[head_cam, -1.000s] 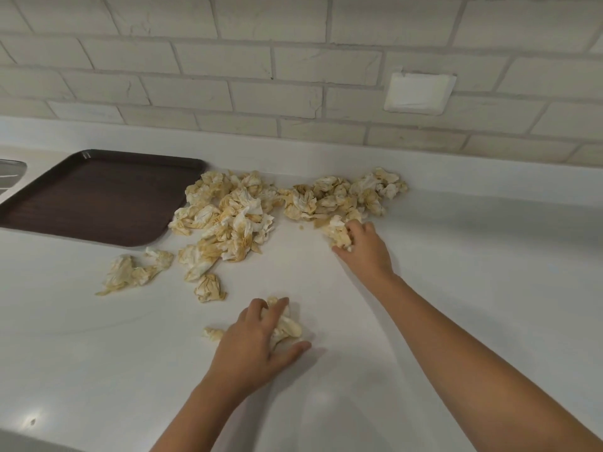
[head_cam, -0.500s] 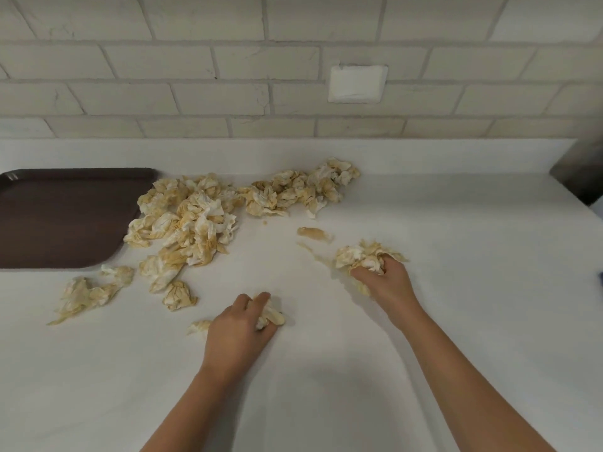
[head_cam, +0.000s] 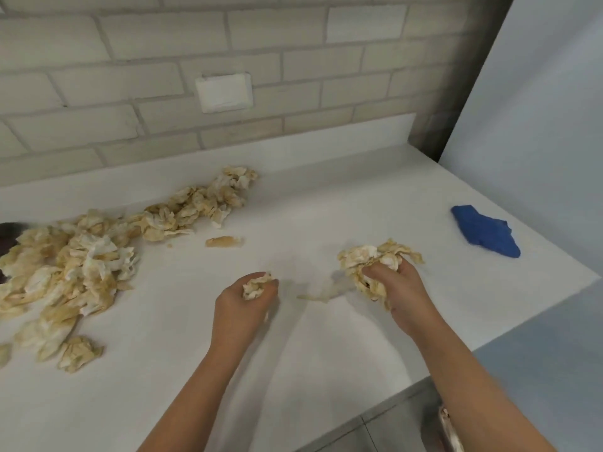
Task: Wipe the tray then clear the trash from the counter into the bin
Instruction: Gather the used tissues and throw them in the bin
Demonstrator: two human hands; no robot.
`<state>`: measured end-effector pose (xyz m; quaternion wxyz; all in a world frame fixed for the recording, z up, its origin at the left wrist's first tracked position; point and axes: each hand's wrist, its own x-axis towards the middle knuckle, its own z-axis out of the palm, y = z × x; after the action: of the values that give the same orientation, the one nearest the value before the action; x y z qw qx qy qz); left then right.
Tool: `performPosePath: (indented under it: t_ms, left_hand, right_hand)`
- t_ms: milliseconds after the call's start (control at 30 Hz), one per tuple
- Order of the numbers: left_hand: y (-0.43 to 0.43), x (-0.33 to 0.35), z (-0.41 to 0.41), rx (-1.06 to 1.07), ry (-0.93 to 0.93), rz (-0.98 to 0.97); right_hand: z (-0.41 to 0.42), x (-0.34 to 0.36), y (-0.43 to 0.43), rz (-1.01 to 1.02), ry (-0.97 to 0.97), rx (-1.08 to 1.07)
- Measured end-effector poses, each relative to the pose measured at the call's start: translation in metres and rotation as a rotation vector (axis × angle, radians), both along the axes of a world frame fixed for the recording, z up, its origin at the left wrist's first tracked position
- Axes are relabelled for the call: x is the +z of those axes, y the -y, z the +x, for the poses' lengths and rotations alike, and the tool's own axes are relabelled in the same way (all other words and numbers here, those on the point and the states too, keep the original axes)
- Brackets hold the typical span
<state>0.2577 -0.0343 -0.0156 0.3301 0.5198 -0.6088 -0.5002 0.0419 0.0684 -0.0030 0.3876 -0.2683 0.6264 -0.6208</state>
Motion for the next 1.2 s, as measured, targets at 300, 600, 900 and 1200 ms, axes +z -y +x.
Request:
performPosePath:
  t_ms: [300, 600, 900, 1200]
  left_hand:
    - [-0.098, 0.019, -0.145, -0.267, -0.198, 0.304]
    - [-0.249, -0.034, -0.315, -0.368, -0.269, 0.552]
    - [-0.321, -0.215, -0.426, -0.174, -0.243, 0.878]
    - [-0.368, -0.455, -0.469, -0.071, -0.082, 0.817]
  right_hand:
    - [-0.113, 0.01, -0.134, -0.05, 0.041, -0.139]
    - [-0.251, -0.036, -0.291, 0.106, -0.015, -0.14]
    - [-0.329, -0.208, -0.355, 0.425, 0.079, -0.201]
    - [-0.356, -0.463, -0.369, 0.749, -0.125, -0.112]
